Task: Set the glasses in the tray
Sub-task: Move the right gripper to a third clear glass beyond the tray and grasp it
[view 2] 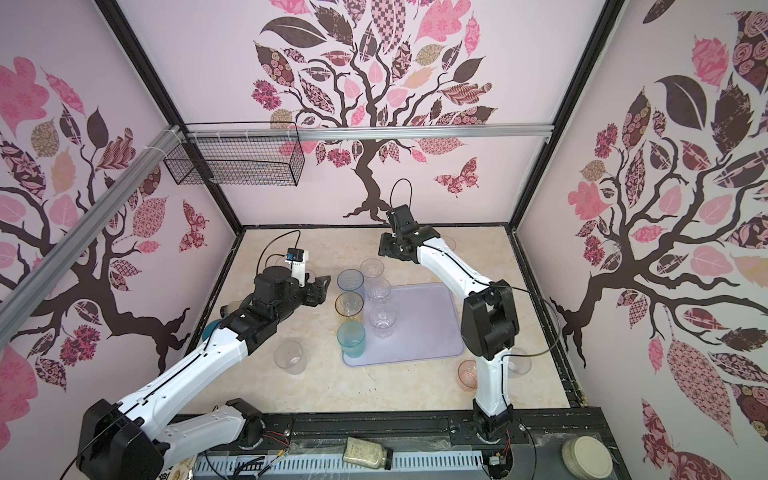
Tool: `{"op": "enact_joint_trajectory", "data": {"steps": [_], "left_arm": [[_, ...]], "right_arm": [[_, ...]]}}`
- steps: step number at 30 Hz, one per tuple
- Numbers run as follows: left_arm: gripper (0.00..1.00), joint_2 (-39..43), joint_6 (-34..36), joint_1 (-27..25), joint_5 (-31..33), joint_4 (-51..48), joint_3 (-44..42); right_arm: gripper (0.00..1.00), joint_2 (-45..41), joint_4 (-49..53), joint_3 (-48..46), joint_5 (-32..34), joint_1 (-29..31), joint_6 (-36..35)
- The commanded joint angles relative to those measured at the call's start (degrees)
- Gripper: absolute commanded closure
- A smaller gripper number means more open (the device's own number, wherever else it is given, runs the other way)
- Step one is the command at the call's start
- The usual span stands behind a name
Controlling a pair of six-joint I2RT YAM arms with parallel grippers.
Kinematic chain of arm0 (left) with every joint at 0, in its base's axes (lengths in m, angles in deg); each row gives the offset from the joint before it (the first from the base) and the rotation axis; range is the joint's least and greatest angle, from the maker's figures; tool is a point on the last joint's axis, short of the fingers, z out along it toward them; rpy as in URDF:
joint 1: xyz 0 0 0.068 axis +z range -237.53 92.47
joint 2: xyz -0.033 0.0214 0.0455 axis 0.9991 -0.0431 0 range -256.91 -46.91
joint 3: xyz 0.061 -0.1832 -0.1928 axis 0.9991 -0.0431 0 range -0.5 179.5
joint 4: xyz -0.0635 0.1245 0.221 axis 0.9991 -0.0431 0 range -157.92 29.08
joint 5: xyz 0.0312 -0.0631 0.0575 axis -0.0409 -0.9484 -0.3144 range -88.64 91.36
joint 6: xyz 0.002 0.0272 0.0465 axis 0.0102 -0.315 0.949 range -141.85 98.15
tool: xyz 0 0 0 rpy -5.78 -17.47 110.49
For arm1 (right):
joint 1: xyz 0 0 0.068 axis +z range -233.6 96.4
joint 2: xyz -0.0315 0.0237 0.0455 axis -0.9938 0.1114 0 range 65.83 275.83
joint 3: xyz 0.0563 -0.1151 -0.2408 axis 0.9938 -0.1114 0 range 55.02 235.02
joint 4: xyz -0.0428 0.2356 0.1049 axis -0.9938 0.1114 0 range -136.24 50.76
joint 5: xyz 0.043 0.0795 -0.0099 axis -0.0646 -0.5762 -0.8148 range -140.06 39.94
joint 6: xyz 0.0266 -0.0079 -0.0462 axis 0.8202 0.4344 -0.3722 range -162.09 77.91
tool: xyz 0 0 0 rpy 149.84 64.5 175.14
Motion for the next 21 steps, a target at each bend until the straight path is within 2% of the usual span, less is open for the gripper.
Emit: {"op": "enact_joint_trajectory", "data": {"steps": [1, 5, 13, 21], "left_arm": [[0.28, 1.4, -1.92, 0.02, 0.88, 4.94, -4.49], [0.28, 0.84, -3.43, 0.04, 1.25, 3.63, -4.88], [0.28, 0.59, -3.54, 0.37, 3.34, 4.71, -6.33], [0.28, 0.81, -3.86, 0.47, 5.12, 5.62, -7.48]], "right_arm": [[0.42, 7.55, 3.54, 5.95, -2.43, 0.24, 0.6], [0.42, 11.56, 6.98, 10.26, -3.34, 0.36, 0.31], [0.43, 12.21, 6.58, 9.24, -2.65, 0.35, -1.09], [0.48, 15.14, 7.39, 9.54, -3.09, 0.29, -1.72]]}}
